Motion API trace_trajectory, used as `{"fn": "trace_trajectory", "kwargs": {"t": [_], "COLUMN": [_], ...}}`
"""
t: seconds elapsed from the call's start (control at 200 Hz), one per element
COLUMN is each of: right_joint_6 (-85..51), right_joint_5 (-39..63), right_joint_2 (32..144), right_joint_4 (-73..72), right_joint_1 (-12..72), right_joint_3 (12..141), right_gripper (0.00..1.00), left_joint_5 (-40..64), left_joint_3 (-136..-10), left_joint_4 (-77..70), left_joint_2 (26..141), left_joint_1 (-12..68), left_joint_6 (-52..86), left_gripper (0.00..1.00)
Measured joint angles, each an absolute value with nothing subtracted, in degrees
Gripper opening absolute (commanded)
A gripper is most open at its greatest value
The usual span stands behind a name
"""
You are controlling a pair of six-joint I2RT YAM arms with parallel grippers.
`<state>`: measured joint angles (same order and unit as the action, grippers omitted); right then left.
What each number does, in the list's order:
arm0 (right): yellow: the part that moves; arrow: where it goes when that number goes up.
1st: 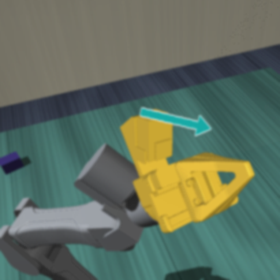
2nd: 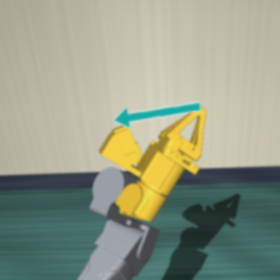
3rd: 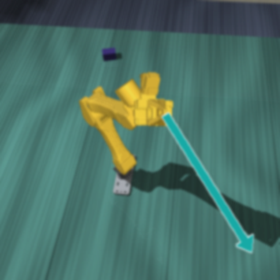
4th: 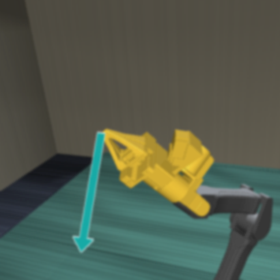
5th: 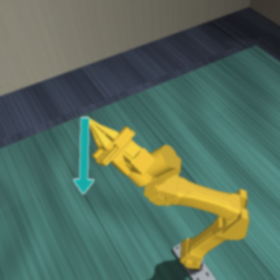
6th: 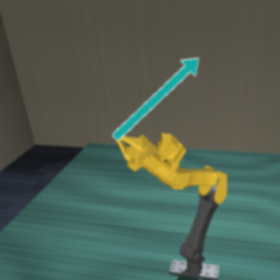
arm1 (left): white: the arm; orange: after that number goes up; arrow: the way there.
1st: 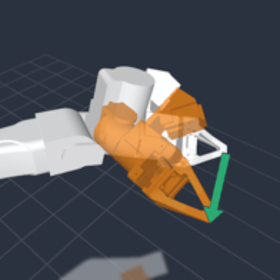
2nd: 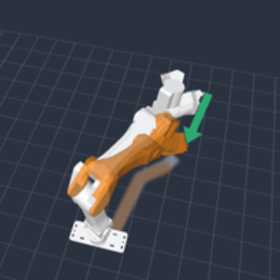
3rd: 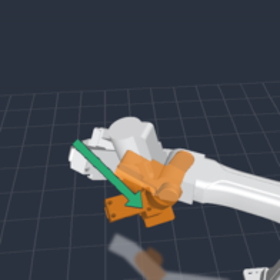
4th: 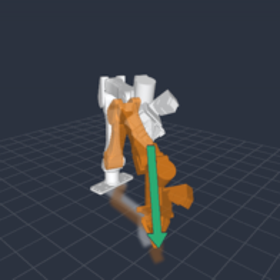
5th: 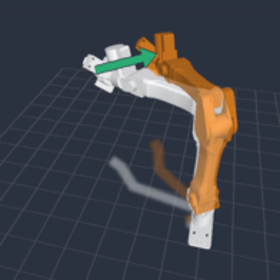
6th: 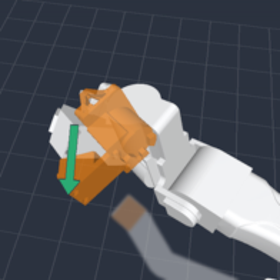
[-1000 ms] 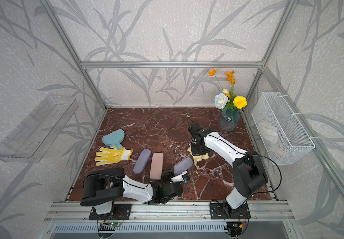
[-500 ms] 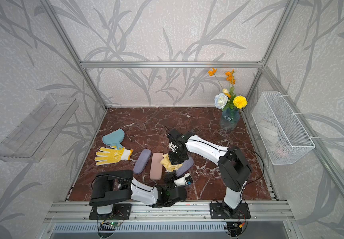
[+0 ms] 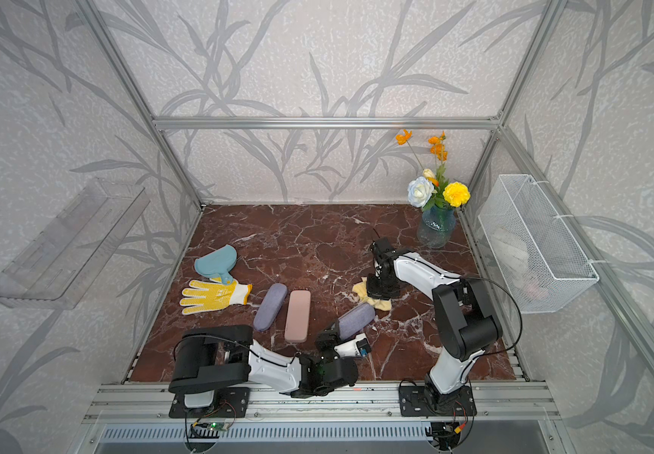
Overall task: Wipe the eyeglass case
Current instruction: Wipe the dirt from the eyeglass case.
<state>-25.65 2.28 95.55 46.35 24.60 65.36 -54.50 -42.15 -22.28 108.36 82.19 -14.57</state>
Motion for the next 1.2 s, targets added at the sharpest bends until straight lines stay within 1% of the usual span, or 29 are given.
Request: {"fn": "trace_trajectory", "kwargs": {"t": [0.08, 0.145, 0.22, 0.29, 0.375, 0.42, 0.48, 0.545, 0.65, 0.8, 0.885, 0.96, 1.075, 1.205], "right_joint_6": [-24.21, -23.73, -24.38, -26.68, -29.19, -30.09, -30.22, -29.36, -26.94, -24.32, -22.85, -20.43, -16.01, -13.15], "right_joint_5": [-2.57, -2.07, 2.9, 11.14, 19.94, 23.03, 27.44, 28.64, 25.69, 11.09, 6.17, 4.08, 3.53, 4.05], "right_joint_2": [93.38, 92.31, 91.44, 91.26, 92.16, 92.97, 93.38, 93.3, 93.6, 94.98, 95.13, 95.26, 98.59, 104.53], "right_joint_4": [49.41, 50.02, 49.04, 46.37, 43.24, 42.33, 40.69, 40.58, 41.04, 43.64, 45.54, 46.59, 48.31, 48.23], "right_joint_1": [29.71, 33.61, 37.32, 39.29, 39.53, 38.72, 35.83, 31.86, 25.19, 21.54, 21.71, 22.85, 25.74, 28.58], "right_joint_3": [70.83, 74.96, 76.34, 73.34, 67.59, 65.06, 62.98, 62.24, 62.19, 63.94, 64.4, 66.22, 71.64, 73.54], "right_gripper": [0.0, 0.0, 0.0, 0.0, 0.0, 0.0, 0.0, 0.0, 0.0, 0.0, 0.0, 0.0, 0.0, 0.0], "left_joint_5": [-55.22, -55.81, -56.34, -56.77, -57.1, -57.12, -57.08, -56.86, -56.27, -53.8, -49.56, -44.07, -37.95, -35.66], "left_joint_3": [-42.15, -42.15, -42.15, -42.15, -42.15, -42.15, -42.17, -42.22, -42.41, -42.61, -42.37, -42.17, -42.17, -42.28], "left_joint_4": [-21.93, -21.58, -21.45, -21.39, -21.23, -21.17, -21.04, -21.1, -20.97, -20.4, -19.64, -17.91, -16.27, -15.03], "left_joint_2": [108.49, 108.57, 108.75, 108.86, 108.95, 108.95, 108.95, 108.95, 108.95, 108.22, 106.61, 104.31, 102.59, 101.95], "left_joint_1": [81.95, 81.78, 81.73, 81.69, 81.69, 81.69, 81.71, 81.67, 81.6, 80.86, 79.2, 76.75, 73.69, 72.66], "left_joint_6": [-14.33, -14.11, -13.82, -13.54, -13.28, -13.23, -13.19, -13.23, -13.69, -13.67, -13.43, -12.99, -12.16, -10.92], "left_gripper": [0.26, 0.26, 0.26, 0.26, 0.26, 0.26, 0.26, 0.26, 0.25, 0.24, 0.24, 0.23, 0.22, 0.19]}}
